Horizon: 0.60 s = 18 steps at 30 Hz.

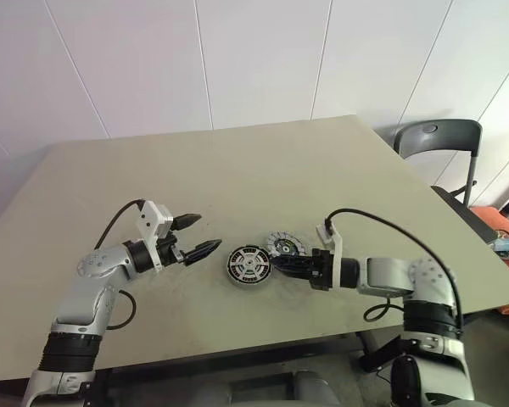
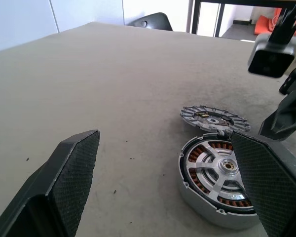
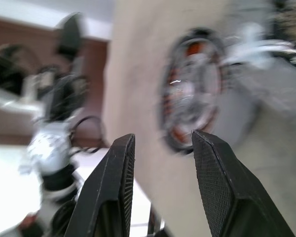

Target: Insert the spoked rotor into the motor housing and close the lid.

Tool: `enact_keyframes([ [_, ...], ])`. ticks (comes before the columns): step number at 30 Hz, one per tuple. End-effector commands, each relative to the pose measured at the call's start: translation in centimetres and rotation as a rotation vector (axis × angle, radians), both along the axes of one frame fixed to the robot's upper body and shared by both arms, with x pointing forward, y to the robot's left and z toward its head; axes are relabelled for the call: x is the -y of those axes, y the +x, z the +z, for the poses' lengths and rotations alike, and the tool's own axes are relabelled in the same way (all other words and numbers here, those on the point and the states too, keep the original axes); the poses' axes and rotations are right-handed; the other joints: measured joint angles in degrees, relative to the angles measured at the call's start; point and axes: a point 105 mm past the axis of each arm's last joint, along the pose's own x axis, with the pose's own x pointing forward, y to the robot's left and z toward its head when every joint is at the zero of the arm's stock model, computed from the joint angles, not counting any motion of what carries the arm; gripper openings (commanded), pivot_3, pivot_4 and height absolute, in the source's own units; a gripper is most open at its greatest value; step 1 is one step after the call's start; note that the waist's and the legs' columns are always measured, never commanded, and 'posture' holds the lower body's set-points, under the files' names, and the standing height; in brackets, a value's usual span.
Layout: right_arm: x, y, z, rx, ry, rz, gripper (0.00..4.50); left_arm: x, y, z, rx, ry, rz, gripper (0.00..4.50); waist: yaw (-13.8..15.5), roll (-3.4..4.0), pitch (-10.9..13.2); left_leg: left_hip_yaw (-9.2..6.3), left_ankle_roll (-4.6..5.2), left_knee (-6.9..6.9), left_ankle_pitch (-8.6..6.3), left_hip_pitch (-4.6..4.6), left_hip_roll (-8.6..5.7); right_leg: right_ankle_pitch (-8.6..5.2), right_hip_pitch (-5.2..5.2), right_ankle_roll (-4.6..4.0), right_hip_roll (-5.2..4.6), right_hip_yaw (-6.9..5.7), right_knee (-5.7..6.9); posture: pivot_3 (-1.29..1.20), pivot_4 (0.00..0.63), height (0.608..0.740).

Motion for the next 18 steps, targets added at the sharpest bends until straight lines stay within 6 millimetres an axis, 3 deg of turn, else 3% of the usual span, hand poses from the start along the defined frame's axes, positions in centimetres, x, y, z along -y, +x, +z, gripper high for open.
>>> enact_keyframes([
  [1,-0.4,-0.4,-0.7,-0.031,-0.015,0.017,1.91,-0.3,0.0,0.3,0.041,0.001,0.002,4.5,-0.2,-0.01,0.0,0.0,0.0,0.0,0.0,0.0,0.01,0.0,0.0,0.0,0.01,0.0,0.01,0.0,0.0,0.74],
  [5,0.3,0.1,-2.7,-0.095,-0.084,-0.077,1.91,-0.6,-0.1,-0.7,0.033,0.001,0.004,4.5,-0.7,0.0,0.0,0.01,0.0,0.01,0.0,-0.01,0.04,0.0,0.0,0.0,0.01,0.01,0.01,0.0,0.0,0.74],
  [10,0.4,1.5,-2.2,-0.079,-0.063,-0.184,1.91,-0.7,0.3,-1.1,0.033,0.004,0.006,4.5,-0.9,-0.01,0.0,0.02,0.0,0.02,0.0,-0.01,0.03,0.0,0.0,0.01,-0.01,0.02,0.0,0.0,0.0,0.74],
  [13,0.4,1.8,-2.2,-0.067,-0.079,-0.21,2.51,-0.4,0.6,-1.0,0.037,0.003,0.002,4.5,-0.8,-0.01,0.0,0.0,0.0,0.02,0.0,-0.01,0.03,0.0,0.0,0.01,0.0,0.02,0.0,0.0,0.0,0.74],
  [18,0.6,2.6,-2.5,-0.09,-0.066,-0.301,4.07,0.7,0.9,-0.2,0.048,0.0,-0.005,4.5,-0.8,-0.01,0.0,0.0,0.0,0.02,0.0,-0.02,0.02,0.01,0.0,0.01,-0.01,0.02,-0.01,0.0,0.0,0.74],
])
